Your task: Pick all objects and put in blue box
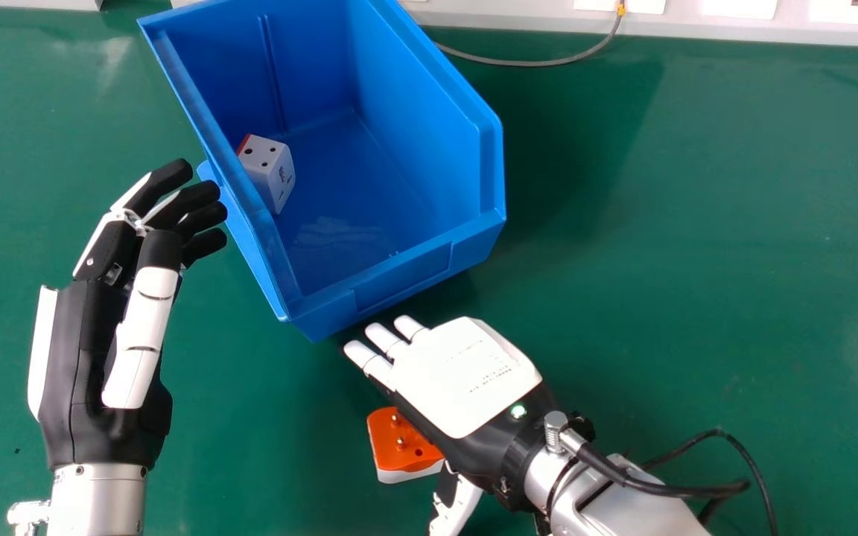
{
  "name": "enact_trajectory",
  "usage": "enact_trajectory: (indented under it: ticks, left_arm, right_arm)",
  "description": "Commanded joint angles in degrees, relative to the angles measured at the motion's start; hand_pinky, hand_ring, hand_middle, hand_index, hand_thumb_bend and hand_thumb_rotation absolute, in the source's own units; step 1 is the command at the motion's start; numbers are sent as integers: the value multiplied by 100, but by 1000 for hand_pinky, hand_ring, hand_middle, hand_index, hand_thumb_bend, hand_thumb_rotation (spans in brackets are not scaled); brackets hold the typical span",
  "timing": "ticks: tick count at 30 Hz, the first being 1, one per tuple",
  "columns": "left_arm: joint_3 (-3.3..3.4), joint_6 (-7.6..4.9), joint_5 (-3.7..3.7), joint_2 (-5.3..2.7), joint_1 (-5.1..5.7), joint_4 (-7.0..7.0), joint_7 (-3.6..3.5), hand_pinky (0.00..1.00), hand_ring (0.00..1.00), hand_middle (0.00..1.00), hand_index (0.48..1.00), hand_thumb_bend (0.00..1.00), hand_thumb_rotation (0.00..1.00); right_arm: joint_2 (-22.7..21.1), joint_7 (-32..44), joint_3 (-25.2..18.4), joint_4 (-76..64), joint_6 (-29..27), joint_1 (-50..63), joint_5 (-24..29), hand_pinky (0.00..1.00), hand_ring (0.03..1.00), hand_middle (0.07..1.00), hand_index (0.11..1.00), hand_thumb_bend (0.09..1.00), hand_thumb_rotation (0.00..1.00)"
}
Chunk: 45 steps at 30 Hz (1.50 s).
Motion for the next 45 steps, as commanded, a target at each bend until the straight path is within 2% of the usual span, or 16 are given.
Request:
enact_trajectory:
  ticks: [1,4,11,12,14,19,22,23,26,27,28,30,34,35,40,45]
  left_arm:
    - [-16,-99,46,3,12,-116,-10,763,770,775,785,658,690]
    - [-26,-46,14,3,33,-162,-18,763,769,774,785,656,691]
    - [-42,-24,33,-2,55,-211,-5,765,770,775,786,652,692]
    - [-47,-14,43,-3,62,-230,4,765,771,776,786,651,692]
    - [-60,17,15,-9,72,-266,-2,765,771,776,786,651,692]
    - [-68,43,55,-9,85,-306,30,764,771,777,785,662,693]
    - [-66,8,88,-11,81,-288,31,764,771,777,785,662,693]
    - [-65,4,92,-15,81,-286,34,763,771,778,786,668,693]
    - [-68,20,61,-28,84,-290,32,763,771,778,786,668,693]
    - [-69,30,48,-31,87,-295,31,763,771,779,786,673,695]
    - [-68,33,46,-32,86,-295,32,763,771,779,786,673,695]
    - [-62,-11,94,-21,72,-272,35,763,772,780,787,672,695]
    - [-65,-14,67,-15,69,-267,-3,763,772,780,787,672,695]
    - [-65,-7,66,-18,71,-271,1,762,771,780,787,675,696]
    - [-60,-2,48,-35,66,-269,0,763,771,781,787,680,696]
    - [-57,3,55,-38,68,-280,7,764,772,782,788,679,695]
  right_arm:
    - [-55,85,101,137,-20,84,12,822,954,977,953,947,312]
    - [-83,189,105,130,-84,54,105,818,952,976,952,942,315]
    - [-207,19,156,192,-290,-35,205,815,947,971,941,912,320]
    - [-215,-14,170,206,-301,-43,182,802,931,953,915,852,307]
    - [-228,-60,194,223,-322,-56,144,802,931,953,915,852,307]
    - [-180,-292,172,318,-374,-29,280,755,878,898,838,750,251]
    - [-162,-468,124,380,-452,-6,471,755,878,898,838,750,251]
    - [-159,-491,116,393,-461,-4,509,709,827,849,769,701,229]
    - [-168,-487,119,405,-464,-11,575,709,827,849,769,701,229]
    - [-170,-490,126,405,-457,-11,582,639,747,769,716,666,183]
    - [-160,-516,123,409,-452,1,603,639,747,769,716,666,183]
    - [-148,-608,126,428,-472,18,630,571,675,701,673,637,146]
    - [-128,-759,118,476,-535,43,690,571,675,701,673,637,146]
    - [-126,-764,124,489,-543,40,692,509,612,645,639,615,117]
    - [-101,-871,133,561,-576,58,797,425,528,568,589,583,74]
    - [-83,-850,109,558,-573,67,866,392,496,541,571,572,59]
